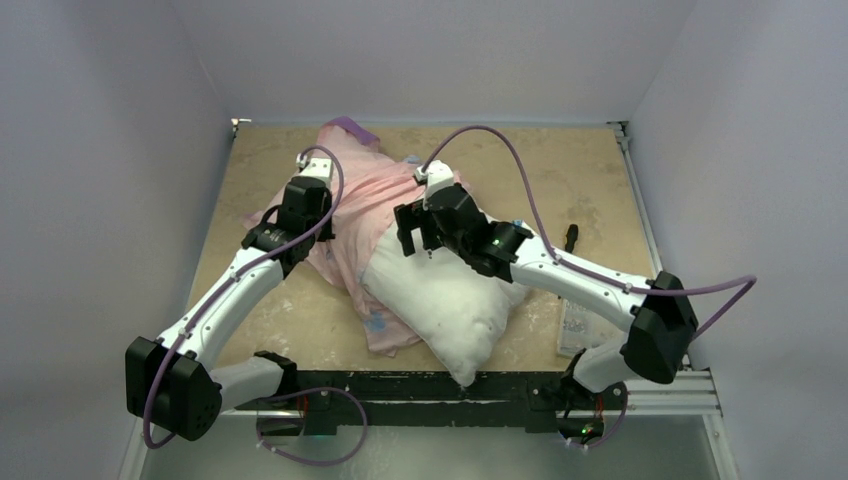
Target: Remove the pillowcase from the pillow
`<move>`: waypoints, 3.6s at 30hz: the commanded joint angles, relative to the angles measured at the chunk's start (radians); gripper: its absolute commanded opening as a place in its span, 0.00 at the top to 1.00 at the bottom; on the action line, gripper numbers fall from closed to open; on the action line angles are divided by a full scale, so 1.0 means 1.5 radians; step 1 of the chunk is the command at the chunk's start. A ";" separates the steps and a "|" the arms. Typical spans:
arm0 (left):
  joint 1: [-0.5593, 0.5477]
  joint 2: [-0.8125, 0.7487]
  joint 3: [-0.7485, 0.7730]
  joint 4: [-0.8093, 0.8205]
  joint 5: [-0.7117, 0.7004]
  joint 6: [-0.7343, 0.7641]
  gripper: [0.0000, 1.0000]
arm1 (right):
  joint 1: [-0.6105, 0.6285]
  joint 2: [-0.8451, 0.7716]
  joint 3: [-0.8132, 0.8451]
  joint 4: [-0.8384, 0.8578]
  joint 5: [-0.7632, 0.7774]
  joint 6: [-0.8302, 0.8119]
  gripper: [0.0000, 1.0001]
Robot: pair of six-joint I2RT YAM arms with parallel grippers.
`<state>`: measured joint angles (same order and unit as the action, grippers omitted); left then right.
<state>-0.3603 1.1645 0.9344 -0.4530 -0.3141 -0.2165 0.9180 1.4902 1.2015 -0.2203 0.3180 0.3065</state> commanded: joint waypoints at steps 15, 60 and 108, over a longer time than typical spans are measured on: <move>0.003 0.001 -0.003 0.003 0.017 0.006 1.00 | 0.026 0.201 -0.053 0.144 -0.124 -0.027 1.00; -0.012 -0.026 0.187 -0.078 0.052 0.012 0.40 | -0.054 -0.403 -0.229 0.277 -0.225 -0.095 1.00; 0.157 0.200 0.237 -0.033 -0.058 -0.027 1.00 | -0.044 -0.520 -0.251 0.331 -0.051 -0.007 1.00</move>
<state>-0.2390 1.4998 1.2991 -0.5503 -0.2188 -0.2478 0.8585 0.8612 0.7982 0.0406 0.1261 0.2630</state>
